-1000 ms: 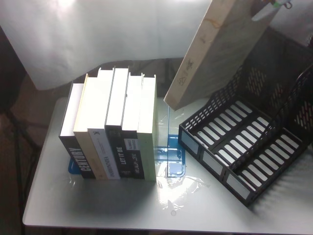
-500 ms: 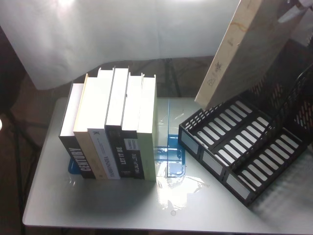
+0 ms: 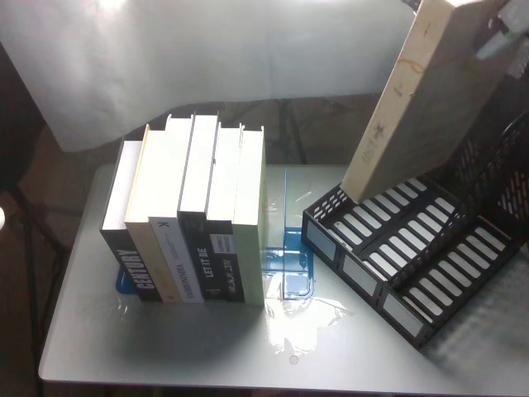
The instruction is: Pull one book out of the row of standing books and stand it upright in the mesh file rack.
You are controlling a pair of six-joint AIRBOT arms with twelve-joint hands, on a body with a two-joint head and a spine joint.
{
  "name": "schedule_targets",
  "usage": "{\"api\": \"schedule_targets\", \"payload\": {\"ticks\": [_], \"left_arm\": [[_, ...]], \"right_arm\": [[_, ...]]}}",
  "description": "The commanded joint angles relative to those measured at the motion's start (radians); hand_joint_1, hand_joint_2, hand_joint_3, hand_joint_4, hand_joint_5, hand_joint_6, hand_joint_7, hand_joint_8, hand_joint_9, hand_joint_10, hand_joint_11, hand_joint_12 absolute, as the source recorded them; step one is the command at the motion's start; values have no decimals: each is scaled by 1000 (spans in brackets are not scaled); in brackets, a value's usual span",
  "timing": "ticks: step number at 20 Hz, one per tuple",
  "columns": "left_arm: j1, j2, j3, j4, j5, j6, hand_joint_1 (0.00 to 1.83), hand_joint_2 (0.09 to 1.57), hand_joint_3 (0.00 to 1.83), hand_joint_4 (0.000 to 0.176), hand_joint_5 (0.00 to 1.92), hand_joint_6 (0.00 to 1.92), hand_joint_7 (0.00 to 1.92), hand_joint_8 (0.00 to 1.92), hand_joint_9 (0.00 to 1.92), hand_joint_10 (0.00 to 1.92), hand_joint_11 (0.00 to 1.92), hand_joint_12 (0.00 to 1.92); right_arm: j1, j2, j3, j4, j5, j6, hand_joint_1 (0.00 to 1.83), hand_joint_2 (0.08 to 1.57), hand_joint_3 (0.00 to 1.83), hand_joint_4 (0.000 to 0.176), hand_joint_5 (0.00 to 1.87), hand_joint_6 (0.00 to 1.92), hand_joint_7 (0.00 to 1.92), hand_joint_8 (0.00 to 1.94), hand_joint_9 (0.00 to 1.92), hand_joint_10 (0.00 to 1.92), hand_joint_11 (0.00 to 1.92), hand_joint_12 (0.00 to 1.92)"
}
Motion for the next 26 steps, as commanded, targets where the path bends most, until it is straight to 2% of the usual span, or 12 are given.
{"api": "schedule_targets", "payload": {"ticks": [1, 3, 4, 6, 9, 10, 12, 18, 20, 23, 25, 26], "left_arm": [[-5, 11, 3, -10, -121, 1, 282, 1367, 0, 0, 0, 0, 0, 0, 0, 0, 0, 0], [-6, 9, 3, -9, -120, 1, 252, 1358, 0, 0, 0, 0, 0, 0, 0, 0, 0, 0], [-6, 9, 3, -9, -119, 1, 210, 1349, 0, 0, 0, 0, 0, 0, 0, 0, 0, 0], [-6, 9, 3, -8, -119, 1, 207, 1349, 0, 0, 0, 0, 0, 0, 0, 0, 0, 0], [-6, 10, 1, -8, -122, 1, 201, 1350, 0, 0, 0, 0, 0, 0, 0, 0, 0, 0], [-6, 11, 0, -6, -124, 1, 183, 1346, 0, 1, 0, 0, 0, 0, 0, 0, 0, 0], [-6, 11, 0, 0, -124, 1, 224, 1354, 0, 0, 0, 0, 0, 0, 0, 0, 0, 0], [-6, 1, 5, 14, -122, 1, 133, 1355, 0, 2, 0, 0, 0, 0, 0, 0, 0, 0], [-5, -5, 9, 21, -116, 1, 163, 1357, 0, 6, 0, 0, 0, 0, 0, 0, 0, 0], [-6, -14, 15, 27, -112, 1, 185, 1344, 0, 17, 0, 0, 0, 0, 0, 0, 0, 0], [-6, -18, 20, 34, -106, 1, 194, 1350, 0, 27, 0, 0, 0, 0, 0, 0, 0, 0], [-6, -21, 22, 38, -102, 1, 197, 1353, 0, 16, 0, 0, 0, 0, 0, 0, 0, 0]], "right_arm": [[7, 7, 8, 20, -82, 0, 1233, 1187, 0, 0, 878, 930, 858, 1491, 818, 1844, 695, 1921], [-19, -14, 26, 20, -88, 0, 1232, 1190, 1, 0, 863, 970, 858, 1485, 798, 1819, 644, 1921], [-39, -27, 35, 26, -95, 0, 1189, 1191, 2, 0, 856, 1125, 838, 1352, 631, 1496, 277, 1921], [-64, -36, 33, 37, -112, -7, 1312, 1204, 3, 0, 820, 1165, 825, 1306, 658, 1563, 308, 1918], [-100, -44, 31, 111, -130, -77, 1251, 1199, 4, 0, 832, 993, 841, 1470, 841, 1739, 778, 1921], [-109, -50, 33, 111, -138, -88, 1323, 1214, 2, 0, 778, 1098, 802, 1366, 732, 1648, 582, 1921], [-123, -64, 42, 111, -154, -100, 1352, 1193, 0, 0, 768, 1168, 862, 1191, 768, 1534, 550, 1819], [-173, -88, 46, 134, -186, -158, 1338, 1234, 0, 0, 740, 1159, 758, 1401, 680, 1638, 535, 1869], [-187, -103, 64, 148, -197, -170, 1352, 1204, 0, 0, 789, 1119, 800, 1321, 753, 1536, 630, 1795], [-200, -130, 94, 149, -207, -176, 1332, 1245, 3, 0, 746, 1217, 719, 1465, 635, 1641, 430, 1809], [-204, -147, 111, 149, -217, -190, 1324, 1254, 2, 0, 768, 1264, 697, 1451, 582, 1661, 331, 1834], [-205, -153, 120, 136, -224, -190, 1334, 1225, 0, 0, 785, 1308, 762, 1297, 668, 1536, 464, 1712]]}}
